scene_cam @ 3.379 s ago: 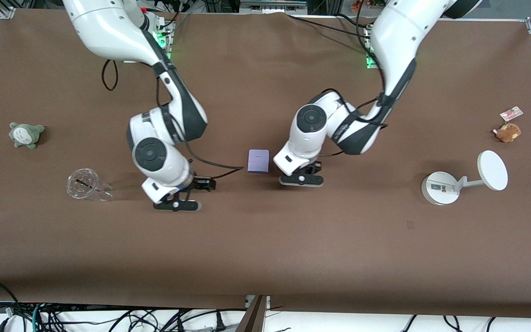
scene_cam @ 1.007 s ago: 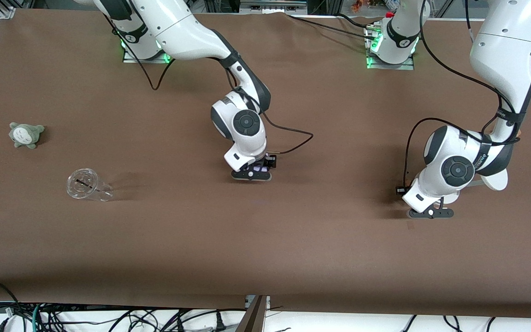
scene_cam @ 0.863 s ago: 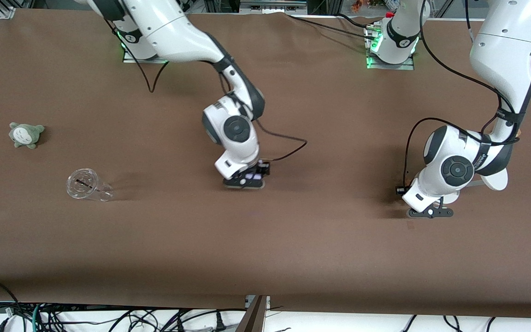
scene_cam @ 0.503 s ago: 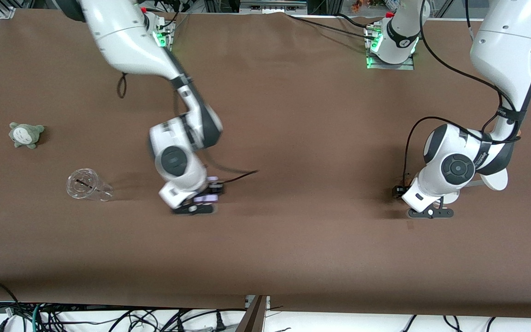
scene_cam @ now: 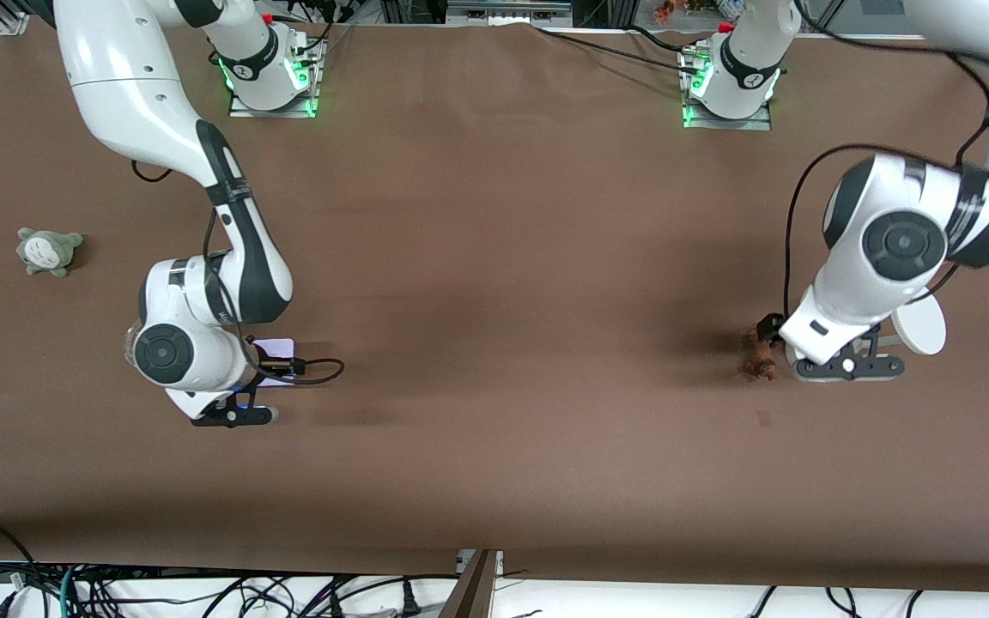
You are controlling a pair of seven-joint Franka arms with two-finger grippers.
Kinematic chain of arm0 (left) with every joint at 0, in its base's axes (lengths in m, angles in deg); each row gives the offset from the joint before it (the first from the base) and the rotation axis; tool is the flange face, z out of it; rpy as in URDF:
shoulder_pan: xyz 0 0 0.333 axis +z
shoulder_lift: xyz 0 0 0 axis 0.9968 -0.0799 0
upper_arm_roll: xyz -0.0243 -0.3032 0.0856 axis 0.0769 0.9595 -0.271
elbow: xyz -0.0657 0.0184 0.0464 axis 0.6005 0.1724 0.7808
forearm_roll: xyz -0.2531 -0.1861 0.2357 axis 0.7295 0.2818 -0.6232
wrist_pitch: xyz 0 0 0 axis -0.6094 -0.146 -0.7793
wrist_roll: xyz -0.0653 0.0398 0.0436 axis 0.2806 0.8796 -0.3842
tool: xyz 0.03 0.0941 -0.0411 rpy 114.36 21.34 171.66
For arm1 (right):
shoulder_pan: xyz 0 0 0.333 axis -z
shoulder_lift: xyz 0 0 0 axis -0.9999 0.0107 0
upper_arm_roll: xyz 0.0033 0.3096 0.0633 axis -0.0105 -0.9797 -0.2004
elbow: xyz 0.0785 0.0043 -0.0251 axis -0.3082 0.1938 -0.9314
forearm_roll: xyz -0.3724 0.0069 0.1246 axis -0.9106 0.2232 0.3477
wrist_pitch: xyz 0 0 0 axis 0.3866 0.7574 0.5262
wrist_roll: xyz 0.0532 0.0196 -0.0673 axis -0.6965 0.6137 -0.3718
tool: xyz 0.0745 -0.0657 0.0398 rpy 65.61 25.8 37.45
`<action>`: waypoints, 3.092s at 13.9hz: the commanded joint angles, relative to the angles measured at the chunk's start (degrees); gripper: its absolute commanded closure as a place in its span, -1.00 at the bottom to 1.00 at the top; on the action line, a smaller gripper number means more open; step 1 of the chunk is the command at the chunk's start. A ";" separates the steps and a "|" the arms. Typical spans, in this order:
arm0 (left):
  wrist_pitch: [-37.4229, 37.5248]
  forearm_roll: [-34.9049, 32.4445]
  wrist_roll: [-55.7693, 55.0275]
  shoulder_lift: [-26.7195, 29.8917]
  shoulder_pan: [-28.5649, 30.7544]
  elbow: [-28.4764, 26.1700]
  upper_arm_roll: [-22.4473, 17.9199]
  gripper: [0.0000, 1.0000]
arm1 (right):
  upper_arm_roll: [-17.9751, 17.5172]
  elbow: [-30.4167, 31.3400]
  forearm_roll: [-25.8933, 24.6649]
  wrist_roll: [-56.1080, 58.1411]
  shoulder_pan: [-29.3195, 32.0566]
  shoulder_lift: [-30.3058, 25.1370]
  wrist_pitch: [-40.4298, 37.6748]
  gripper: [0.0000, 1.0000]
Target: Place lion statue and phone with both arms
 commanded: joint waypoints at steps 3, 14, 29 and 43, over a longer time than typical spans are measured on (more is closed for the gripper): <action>14.98 9.85 12.86 1.67 1.24 11.34 0.97 -1.00 | 0.58 4.10 -0.71 2.76 0.66 -0.71 4.28 0.39; 23.44 16.55 23.98 14.05 5.74 12.70 -1.23 -1.00 | 1.56 7.98 -0.80 4.88 1.10 -0.45 7.44 -0.08; 16.41 21.12 18.08 19.69 -10.80 4.86 -20.39 -1.00 | 4.19 2.17 -3.96 5.76 0.92 -22.66 -11.78 -1.00; 17.46 20.33 18.17 19.60 -10.27 4.86 -20.04 -1.00 | -6.71 9.21 -3.61 1.45 13.75 -42.99 -26.83 -1.00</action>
